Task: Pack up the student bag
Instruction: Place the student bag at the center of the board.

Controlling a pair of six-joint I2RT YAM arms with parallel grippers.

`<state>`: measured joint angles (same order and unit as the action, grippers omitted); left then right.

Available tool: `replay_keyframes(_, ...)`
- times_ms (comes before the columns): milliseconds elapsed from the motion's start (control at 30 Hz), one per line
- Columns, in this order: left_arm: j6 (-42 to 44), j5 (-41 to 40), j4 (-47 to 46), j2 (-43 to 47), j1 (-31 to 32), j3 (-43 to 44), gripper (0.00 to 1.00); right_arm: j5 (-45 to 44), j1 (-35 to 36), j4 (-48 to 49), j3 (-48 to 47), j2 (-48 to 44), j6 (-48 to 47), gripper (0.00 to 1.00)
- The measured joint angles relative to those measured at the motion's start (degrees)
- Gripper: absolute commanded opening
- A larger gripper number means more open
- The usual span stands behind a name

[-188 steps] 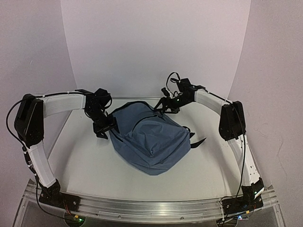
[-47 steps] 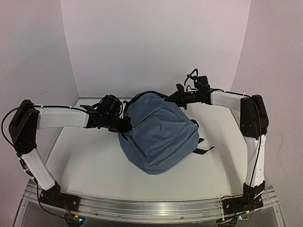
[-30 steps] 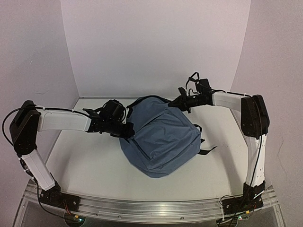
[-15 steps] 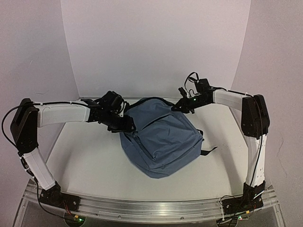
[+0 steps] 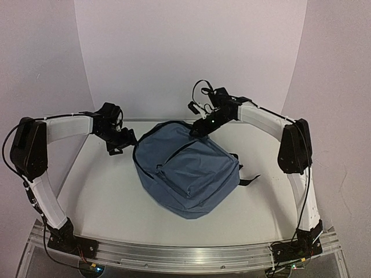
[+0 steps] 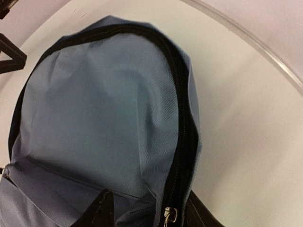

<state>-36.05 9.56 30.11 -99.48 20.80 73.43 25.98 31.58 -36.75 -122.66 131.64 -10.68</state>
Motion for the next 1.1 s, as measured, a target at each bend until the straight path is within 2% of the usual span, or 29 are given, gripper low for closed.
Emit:
replay_keyframes(167,1.3,3.6,1.2,-4.9,-0.3,2.5,0.84,-2.9,0.5,-0.6,-4.2,0.4,-2.6,0.92)
replay_keyframes(267,1.5,5.1,1.5,-5.8,-0.2,2.5,0.80,-0.9,0.2,-1.2,-2.0,-2.9,-2.3,0.98)
replay_keyframes(333,1.4,5.8,1.4,-5.9,-0.1,2.5,0.69,1.7,0.0,-1.7,1.6,-6.4,-1.8,0.98)
replay_keyframes(500,1.0,9.0,0.3,-6.5,-0.1,2.5,0.27,5.9,0.3,-4.4,10.4,-15.5,-0.1,0.98)
replay_keyframes(533,1.2,9.9,-0.3,-6.7,-0.1,2.5,0.20,6.1,0.3,-5.0,11.8,-16.7,-0.1,0.98)
replay_keyframes(633,0.6,11.6,-1.7,-6.7,-0.1,2.1,0.10,6.9,0.3,-8.7,16.6,-19.6,-0.8,0.98)
replay_keyframes(733,0.4,12.7,-3.4,-6.5,-0.1,1.1,0.04,7.9,-0.5,-12.3,22.8,-21.3,-2.0,0.98)
replay_keyframes(800,0.1,12.9,-4.4,-6.2,0.1,0.1,0.07,8.0,-1.6,-13.8,26.9,-21.8,-2.9,0.97)
replay_keyframes(833,0.0,12.7,-4.7,-5.9,0.2,-0.3,0.12,8.0,-2.2,-14.5,28.6,-21.9,-3.3,0.96)
replay_keyframes(1033,-1.0,12.3,-4.4,-3.1,1.2,-3.7,0.53,9.0,-6.2,-18.7,32.7,-21.9,-7.1,0.94)
replay_keyframes(1100,-1.7,11.9,-3.7,-2.5,1.5,-4.4,0.58,9.7,-6.9,-20.0,31.3,-21.7,-8.4,0.94)
